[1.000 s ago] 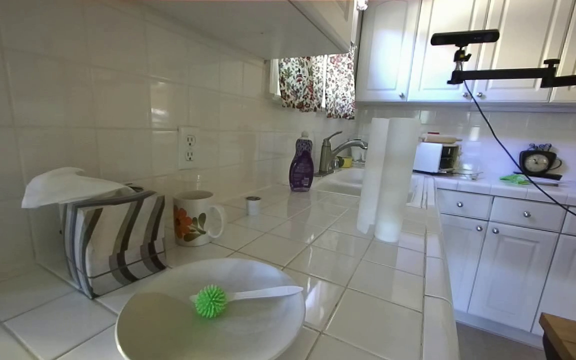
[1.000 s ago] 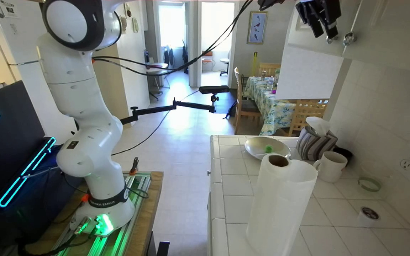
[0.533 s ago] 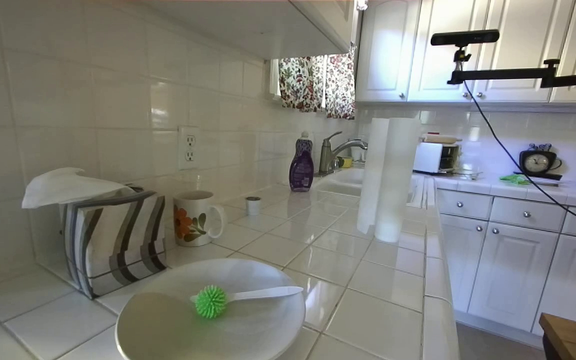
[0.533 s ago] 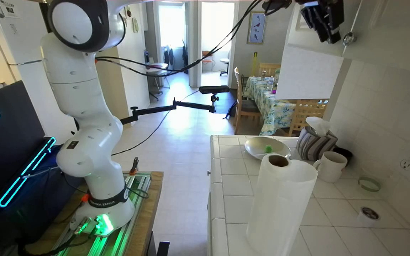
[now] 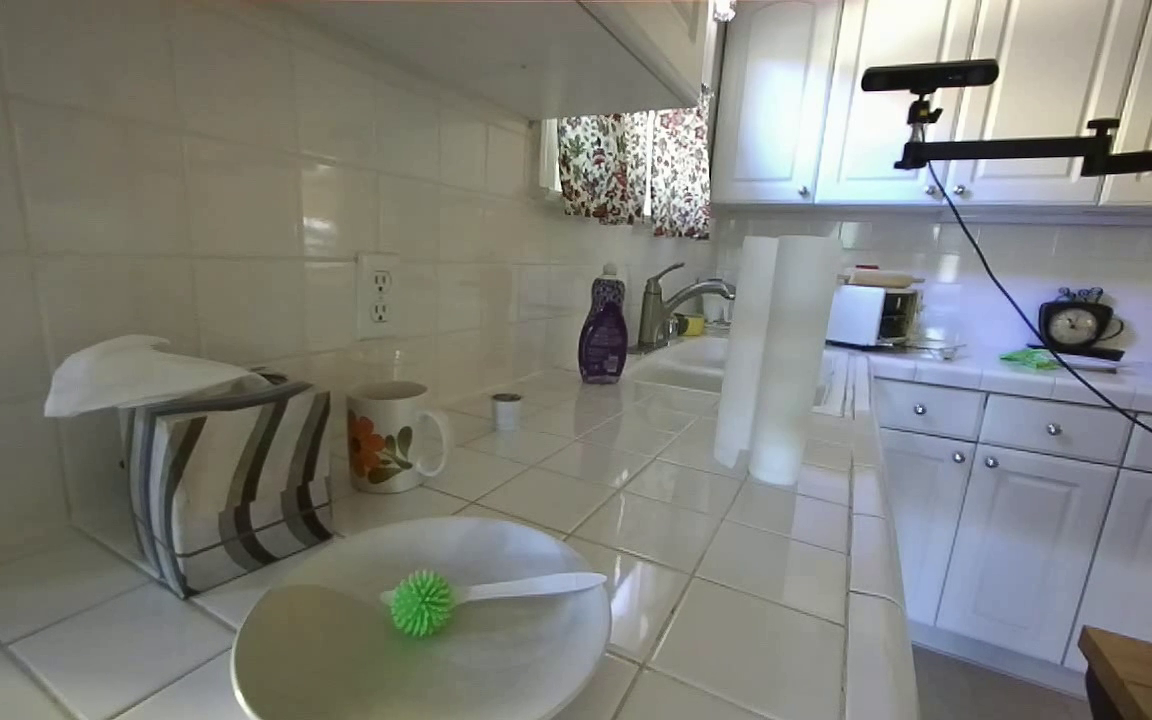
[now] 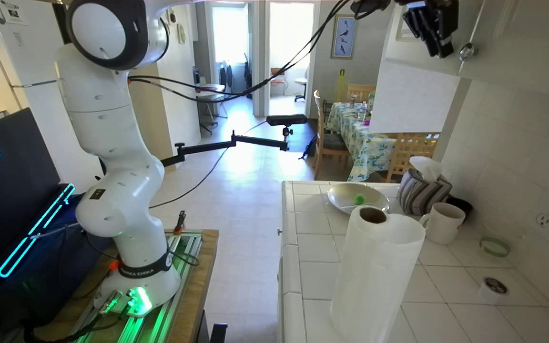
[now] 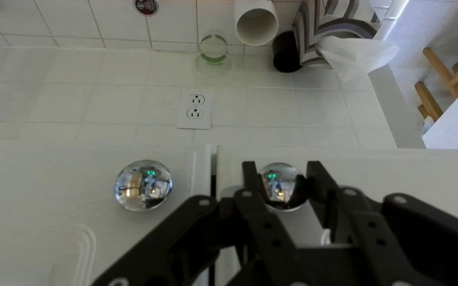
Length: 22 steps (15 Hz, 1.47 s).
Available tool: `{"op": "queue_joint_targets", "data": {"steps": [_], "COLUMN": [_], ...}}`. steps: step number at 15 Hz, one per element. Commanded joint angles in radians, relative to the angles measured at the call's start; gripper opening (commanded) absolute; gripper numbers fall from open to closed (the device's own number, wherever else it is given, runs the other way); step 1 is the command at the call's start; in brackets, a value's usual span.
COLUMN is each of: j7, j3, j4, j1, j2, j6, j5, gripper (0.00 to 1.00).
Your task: Open the left cabinet door.
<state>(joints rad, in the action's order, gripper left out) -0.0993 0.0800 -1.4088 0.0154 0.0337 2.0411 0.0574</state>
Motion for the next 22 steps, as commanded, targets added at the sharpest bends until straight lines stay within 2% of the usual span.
{"op": "queue_joint_targets", "data": {"steps": [1, 10, 22], "j7": [-0.059, -0.326, -0.706], "j3": [0.007, 0.052, 0.13], "j4": [0.025, -0.022, -0.117], "j1": [0.003, 0.017, 0.038], "j2": [0.003, 0.076, 0.181], "j6": [-0.059, -0.165, -0.219], "j5": [0.037, 0.106, 0.062], "gripper": [0.1, 0.1, 0.1]}}
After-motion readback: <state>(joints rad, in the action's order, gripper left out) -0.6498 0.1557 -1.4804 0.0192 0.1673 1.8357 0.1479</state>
